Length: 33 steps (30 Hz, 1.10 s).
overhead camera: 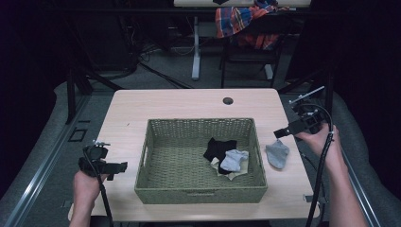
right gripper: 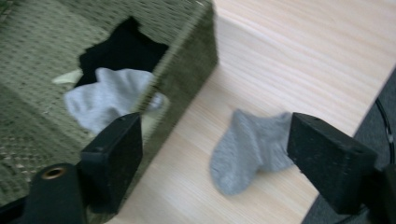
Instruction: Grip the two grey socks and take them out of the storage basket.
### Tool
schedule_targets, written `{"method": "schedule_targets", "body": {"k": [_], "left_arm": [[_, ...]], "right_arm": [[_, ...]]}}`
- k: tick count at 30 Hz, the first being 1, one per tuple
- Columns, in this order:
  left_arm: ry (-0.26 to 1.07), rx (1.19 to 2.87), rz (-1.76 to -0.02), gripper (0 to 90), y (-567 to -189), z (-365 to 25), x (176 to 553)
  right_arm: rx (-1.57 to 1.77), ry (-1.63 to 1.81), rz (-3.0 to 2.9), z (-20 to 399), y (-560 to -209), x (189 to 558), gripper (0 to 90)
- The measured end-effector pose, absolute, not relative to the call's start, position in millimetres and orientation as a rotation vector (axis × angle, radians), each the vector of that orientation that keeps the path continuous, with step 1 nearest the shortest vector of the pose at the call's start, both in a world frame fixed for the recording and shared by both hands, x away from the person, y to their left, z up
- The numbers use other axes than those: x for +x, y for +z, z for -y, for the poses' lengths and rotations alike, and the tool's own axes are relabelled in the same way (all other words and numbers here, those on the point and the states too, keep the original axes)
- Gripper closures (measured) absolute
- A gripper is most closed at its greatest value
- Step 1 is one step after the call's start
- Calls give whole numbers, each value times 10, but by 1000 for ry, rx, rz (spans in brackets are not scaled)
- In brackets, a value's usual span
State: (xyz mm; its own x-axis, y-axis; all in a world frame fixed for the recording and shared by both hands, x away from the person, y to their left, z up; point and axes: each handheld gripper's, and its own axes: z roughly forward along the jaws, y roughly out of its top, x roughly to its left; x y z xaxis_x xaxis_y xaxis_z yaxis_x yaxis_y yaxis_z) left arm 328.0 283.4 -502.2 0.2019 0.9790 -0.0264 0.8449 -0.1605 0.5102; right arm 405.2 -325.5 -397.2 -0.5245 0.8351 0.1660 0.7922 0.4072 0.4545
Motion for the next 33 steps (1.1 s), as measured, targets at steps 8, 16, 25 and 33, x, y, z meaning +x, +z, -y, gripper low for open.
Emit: {"method": "schedule_targets", "body": {"k": [8,16,25,33], "left_arm": [[434,2071,-1699,2,-5021,-2835,3279],[440,2075,-1701,2,-5024,-2829,3280],[440,2076,-1702,2,-5023,-2828,3279],[439,2076,-1701,2,-5023,-2828,3279]], "right_arm": [[1299,799,-2608,2840,-3750,3898,132],[1185,805,-2677,2546,-3761,3878,143],[1116,765,-2759,2274,-3884,3907,137],[1068,712,-2827,2032,-4065,3943,115]]}}
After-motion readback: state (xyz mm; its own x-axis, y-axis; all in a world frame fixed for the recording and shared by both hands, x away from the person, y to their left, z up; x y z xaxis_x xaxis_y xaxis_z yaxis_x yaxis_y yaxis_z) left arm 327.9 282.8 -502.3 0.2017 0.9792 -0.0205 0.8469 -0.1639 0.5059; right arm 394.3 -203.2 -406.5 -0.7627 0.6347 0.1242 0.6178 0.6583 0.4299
